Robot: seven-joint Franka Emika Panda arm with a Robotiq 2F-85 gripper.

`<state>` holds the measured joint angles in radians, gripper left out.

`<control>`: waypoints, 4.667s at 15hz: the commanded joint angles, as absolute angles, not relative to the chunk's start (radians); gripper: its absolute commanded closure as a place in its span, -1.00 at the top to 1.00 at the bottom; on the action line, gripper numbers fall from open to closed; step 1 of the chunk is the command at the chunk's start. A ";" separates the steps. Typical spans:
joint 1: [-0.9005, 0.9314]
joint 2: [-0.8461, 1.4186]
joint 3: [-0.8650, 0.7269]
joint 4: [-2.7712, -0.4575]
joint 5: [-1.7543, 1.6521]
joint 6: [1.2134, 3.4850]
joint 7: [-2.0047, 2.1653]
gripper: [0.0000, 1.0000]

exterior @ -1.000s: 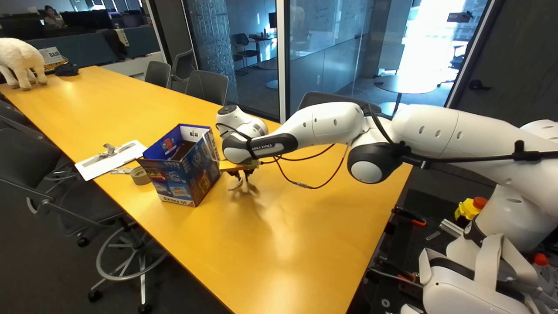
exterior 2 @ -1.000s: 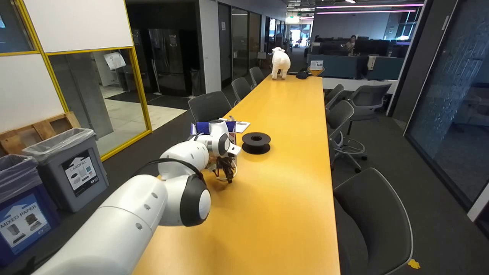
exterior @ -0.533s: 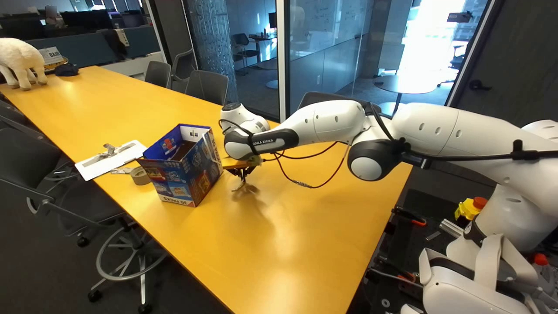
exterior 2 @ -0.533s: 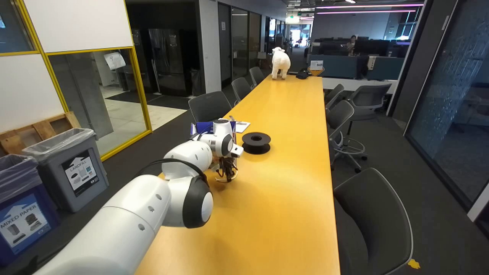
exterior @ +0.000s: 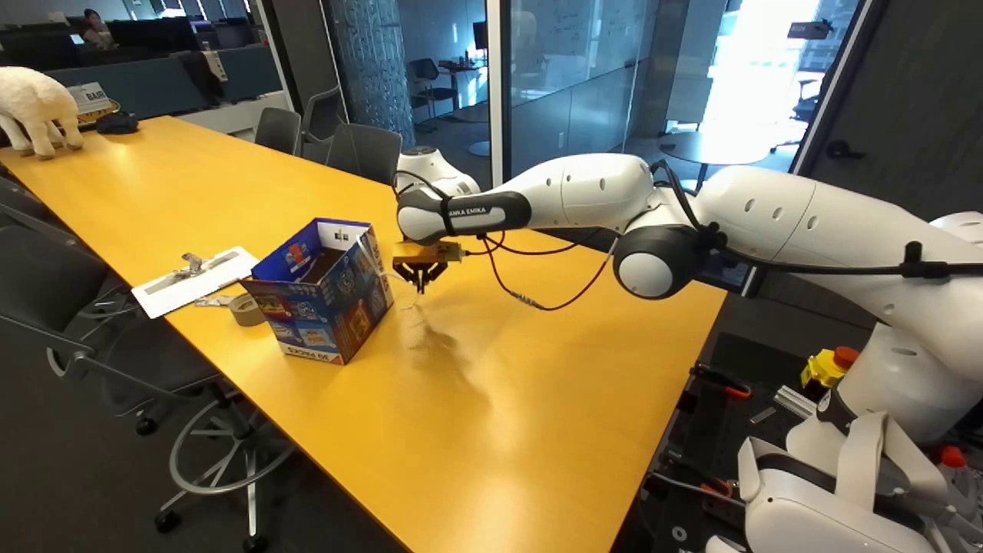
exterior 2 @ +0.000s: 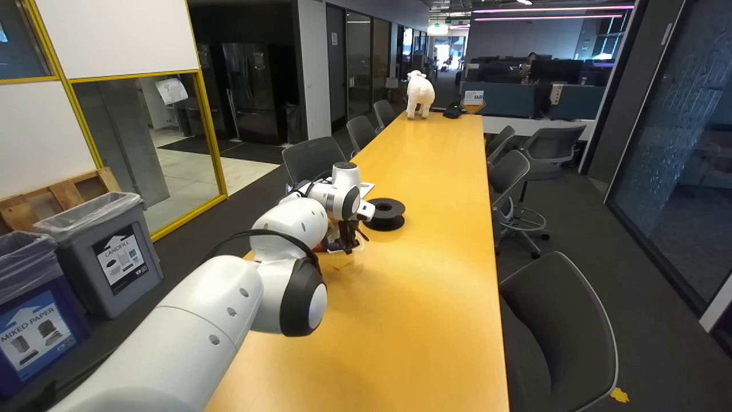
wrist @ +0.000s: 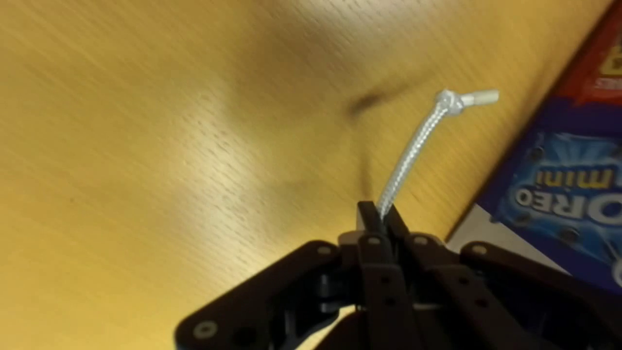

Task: Put the ropes inside the box.

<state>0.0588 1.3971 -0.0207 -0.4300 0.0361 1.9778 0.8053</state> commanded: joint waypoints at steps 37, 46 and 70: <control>0.224 1.170 -0.039 -0.434 0.027 2.653 0.911 -0.98; 0.178 1.247 0.044 -0.439 0.091 2.390 0.786 -0.98; 0.189 1.090 -0.066 -0.494 -0.050 1.967 0.592 1.00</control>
